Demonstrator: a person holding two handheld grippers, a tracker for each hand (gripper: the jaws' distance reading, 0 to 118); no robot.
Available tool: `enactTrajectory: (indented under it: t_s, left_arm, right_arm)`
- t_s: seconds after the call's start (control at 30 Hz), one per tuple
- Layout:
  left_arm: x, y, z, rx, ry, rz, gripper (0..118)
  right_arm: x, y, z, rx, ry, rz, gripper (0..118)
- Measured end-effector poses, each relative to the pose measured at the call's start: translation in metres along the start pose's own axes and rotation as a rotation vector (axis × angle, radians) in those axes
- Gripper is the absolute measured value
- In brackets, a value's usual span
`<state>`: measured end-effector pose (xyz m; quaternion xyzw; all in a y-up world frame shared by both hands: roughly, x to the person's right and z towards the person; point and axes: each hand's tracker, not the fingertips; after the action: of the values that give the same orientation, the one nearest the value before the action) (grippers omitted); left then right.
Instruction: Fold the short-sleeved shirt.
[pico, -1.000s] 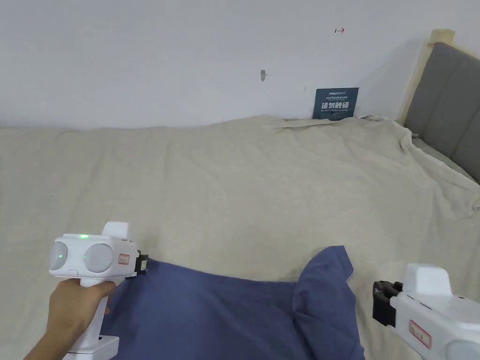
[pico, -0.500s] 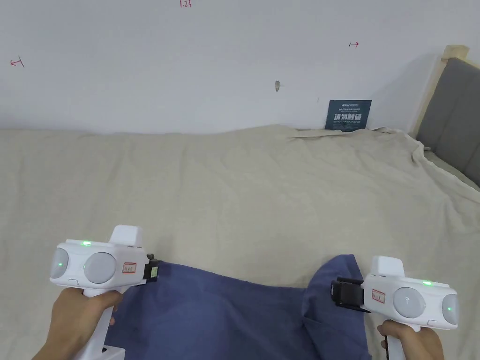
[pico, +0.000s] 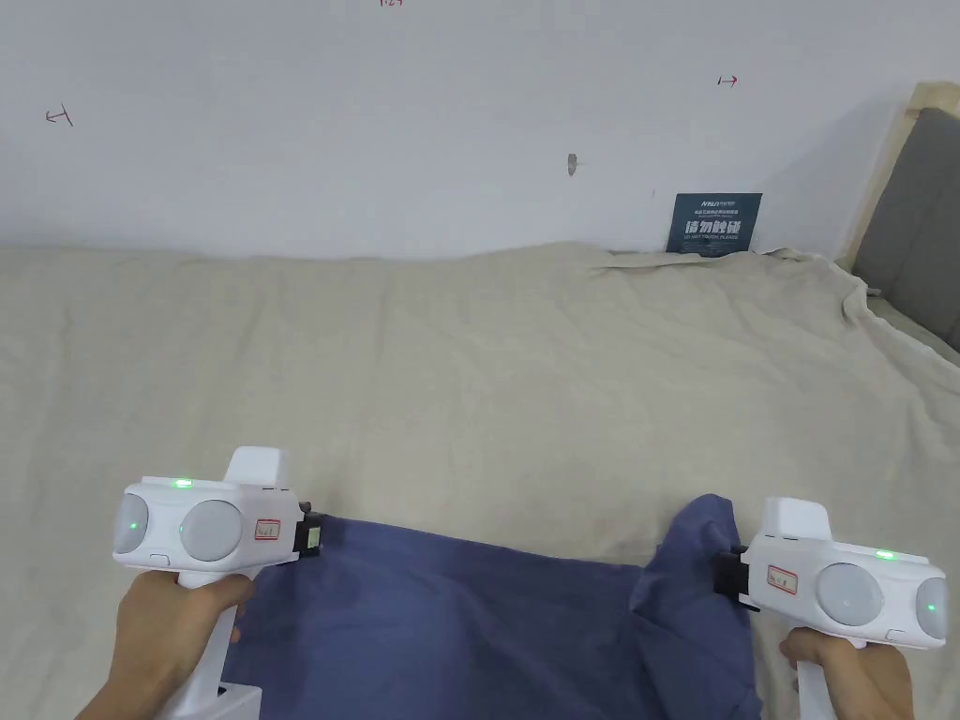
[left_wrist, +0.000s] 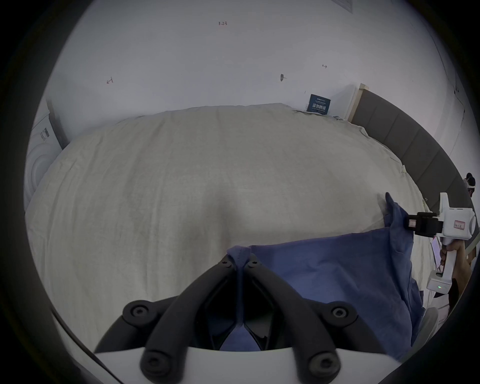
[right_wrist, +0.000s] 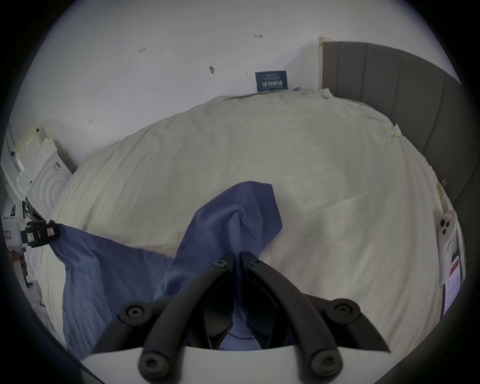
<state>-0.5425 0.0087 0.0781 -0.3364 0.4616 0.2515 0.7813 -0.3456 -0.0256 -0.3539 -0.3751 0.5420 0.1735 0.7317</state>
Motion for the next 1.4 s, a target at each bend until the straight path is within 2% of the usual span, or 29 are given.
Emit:
enactTrajectory:
  t_s: [0.33, 0.53, 1.0, 1.27, 1.4]
  left_arm:
    - [-0.023, -0.003, 0.047, 0.069, 0.043, 0.053, 0]
    - [-0.026, 0.012, 0.112, 0.184, 0.024, 0.082, 0]
    - [-0.047, 0.127, 0.253, 0.506, 0.122, 0.064, 0]
    - [-0.049, 0.195, 0.313, 0.638, 0.189, 0.012, 0]
    - [-0.045, 0.217, 0.337, 0.686, 0.201, 0.007, 0]
  right_arm:
    - [-0.003, 0.008, 0.109, 0.158, 0.027, 0.008, 4]
    - [-0.012, 0.03, 0.166, 0.281, 0.096, -0.014, 4]
    - [-0.062, 0.144, 0.268, 0.624, 0.251, 0.012, 4]
    - [-0.077, 0.216, 0.301, 0.776, 0.298, 0.014, 4]
    - [-0.088, 0.244, 0.317, 0.827, 0.296, 0.048, 4]
